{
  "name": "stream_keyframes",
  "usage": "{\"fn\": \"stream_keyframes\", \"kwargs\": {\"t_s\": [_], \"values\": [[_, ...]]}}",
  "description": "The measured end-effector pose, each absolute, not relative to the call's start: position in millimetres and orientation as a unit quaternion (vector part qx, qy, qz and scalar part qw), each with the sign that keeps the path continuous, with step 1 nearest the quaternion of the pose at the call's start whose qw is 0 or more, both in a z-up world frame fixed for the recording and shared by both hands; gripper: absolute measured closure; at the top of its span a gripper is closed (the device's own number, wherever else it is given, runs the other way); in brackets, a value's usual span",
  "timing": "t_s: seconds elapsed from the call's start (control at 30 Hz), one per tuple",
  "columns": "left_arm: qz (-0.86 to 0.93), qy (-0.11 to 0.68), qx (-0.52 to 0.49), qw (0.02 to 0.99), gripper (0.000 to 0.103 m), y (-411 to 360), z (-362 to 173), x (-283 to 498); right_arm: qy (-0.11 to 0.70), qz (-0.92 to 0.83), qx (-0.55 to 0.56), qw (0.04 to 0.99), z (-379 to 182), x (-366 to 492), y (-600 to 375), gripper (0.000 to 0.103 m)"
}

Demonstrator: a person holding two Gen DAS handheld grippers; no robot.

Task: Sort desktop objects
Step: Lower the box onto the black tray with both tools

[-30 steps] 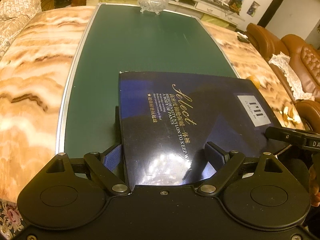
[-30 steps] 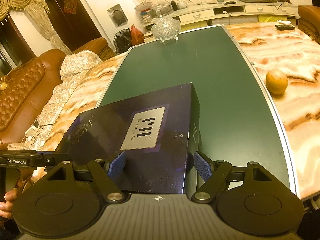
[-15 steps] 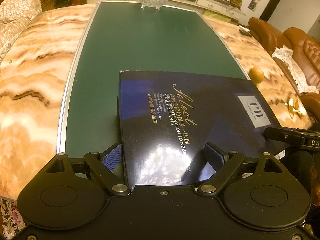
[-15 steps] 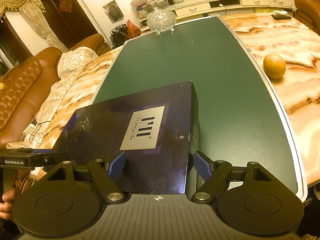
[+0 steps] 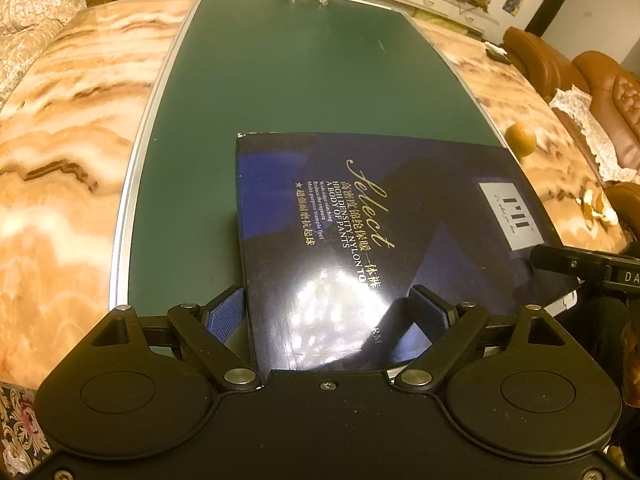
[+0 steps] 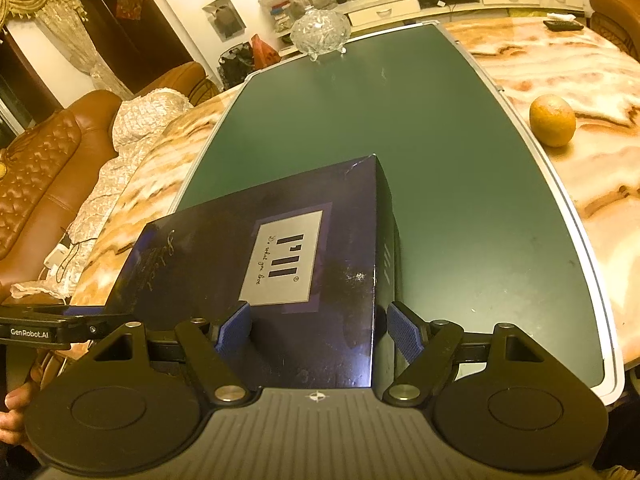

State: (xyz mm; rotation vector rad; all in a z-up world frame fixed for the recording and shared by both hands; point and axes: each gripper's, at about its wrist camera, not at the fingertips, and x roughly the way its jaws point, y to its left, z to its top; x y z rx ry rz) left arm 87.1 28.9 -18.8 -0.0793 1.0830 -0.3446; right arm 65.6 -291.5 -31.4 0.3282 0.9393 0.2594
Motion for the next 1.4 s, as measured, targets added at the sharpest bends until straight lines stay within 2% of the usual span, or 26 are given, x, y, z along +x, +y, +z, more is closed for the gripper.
{"fn": "stream_keyframes", "kwargs": {"t_s": [0.63,0.97,1.17,1.4], "values": [[-0.169,0.52,-0.064,0.835,0.014,38,-30,93,0.452,0.106,0.169,0.869,-41,63,-294,0.024],[-0.12,0.483,-0.006,0.868,0.01,21,-14,71,0.41,0.069,0.077,0.906,-11,33,-261,0.02],[-0.106,0.464,0.047,0.878,0.008,-5,-8,54,0.415,0.048,0.038,0.908,-15,20,-239,0.02],[-0.113,0.475,0.052,0.871,0.007,-14,-19,54,0.431,0.033,0.015,0.902,-28,16,-229,0.02]]}}
